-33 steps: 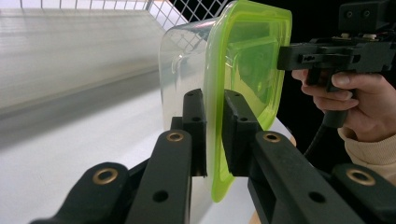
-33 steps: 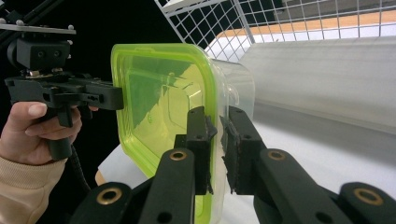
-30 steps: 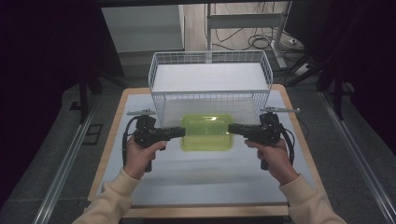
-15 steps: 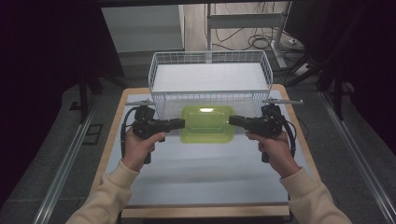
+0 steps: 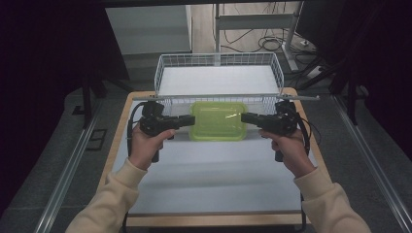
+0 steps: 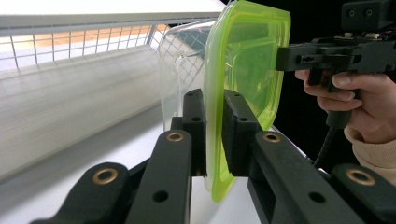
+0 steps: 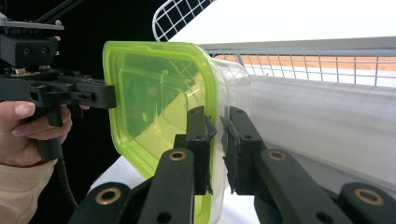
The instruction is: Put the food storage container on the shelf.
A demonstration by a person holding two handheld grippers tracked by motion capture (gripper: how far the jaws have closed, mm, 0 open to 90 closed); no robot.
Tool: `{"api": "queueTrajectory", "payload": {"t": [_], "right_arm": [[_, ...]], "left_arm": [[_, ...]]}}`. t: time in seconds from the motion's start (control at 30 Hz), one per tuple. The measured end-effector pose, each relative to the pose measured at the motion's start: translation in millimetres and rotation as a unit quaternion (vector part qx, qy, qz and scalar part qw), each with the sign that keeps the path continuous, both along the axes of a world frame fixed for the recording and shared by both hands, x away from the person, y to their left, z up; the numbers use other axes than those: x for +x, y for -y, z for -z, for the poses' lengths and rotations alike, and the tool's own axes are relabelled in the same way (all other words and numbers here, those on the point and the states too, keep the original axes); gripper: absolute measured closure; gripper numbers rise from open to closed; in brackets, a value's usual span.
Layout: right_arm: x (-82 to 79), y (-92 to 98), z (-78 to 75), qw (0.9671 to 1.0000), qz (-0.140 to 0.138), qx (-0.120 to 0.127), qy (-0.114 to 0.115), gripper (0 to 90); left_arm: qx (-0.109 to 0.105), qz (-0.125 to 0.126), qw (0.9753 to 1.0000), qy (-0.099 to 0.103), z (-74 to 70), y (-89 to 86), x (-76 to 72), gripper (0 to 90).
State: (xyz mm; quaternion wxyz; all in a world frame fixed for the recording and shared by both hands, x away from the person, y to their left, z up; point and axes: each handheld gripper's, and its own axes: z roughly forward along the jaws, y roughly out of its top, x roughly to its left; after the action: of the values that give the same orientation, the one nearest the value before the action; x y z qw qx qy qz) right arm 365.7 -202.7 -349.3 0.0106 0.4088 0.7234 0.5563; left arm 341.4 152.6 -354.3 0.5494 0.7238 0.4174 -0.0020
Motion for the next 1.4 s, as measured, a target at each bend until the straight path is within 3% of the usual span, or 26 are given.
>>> {"api": "queueTrajectory", "payload": {"t": [0.33, 0.47, 0.63, 1.03, 1.4], "right_arm": [[10.5, -0.4, -12.0, 1.0, 0.003, -0.003, 0.006, 81.5], [15.6, -2.1, -22.0, 0.9997, 0.004, -0.009, 0.021, 81.5], [24.4, -5.4, -27.6, 0.9997, 0.006, -0.013, 0.021, 81.4], [45.3, -10.7, -54.4, 0.999, 0.014, -0.022, 0.035, 81.5], [65.9, -12.8, -58.4, 0.9987, 0.031, -0.023, 0.032, 81.3]], "left_arm": [[-0.008, -0.004, 1.0, -0.002, -7.2, 0.1, 13.3, 81.4], [-0.023, -0.001, 0.9997, -0.009, -10.6, -3.2, 21.2, 81.4], [-0.015, -0.005, 0.9999, -0.003, -17.1, -4.2, 28.8, 81.4], [-0.027, -0.015, 0.9995, -0.003, -30.6, -5.8, 52.8, 81.2], [-0.021, -0.02, 0.9996, -0.001, -39.1, -5.3, 75.6, 81.2]]}}
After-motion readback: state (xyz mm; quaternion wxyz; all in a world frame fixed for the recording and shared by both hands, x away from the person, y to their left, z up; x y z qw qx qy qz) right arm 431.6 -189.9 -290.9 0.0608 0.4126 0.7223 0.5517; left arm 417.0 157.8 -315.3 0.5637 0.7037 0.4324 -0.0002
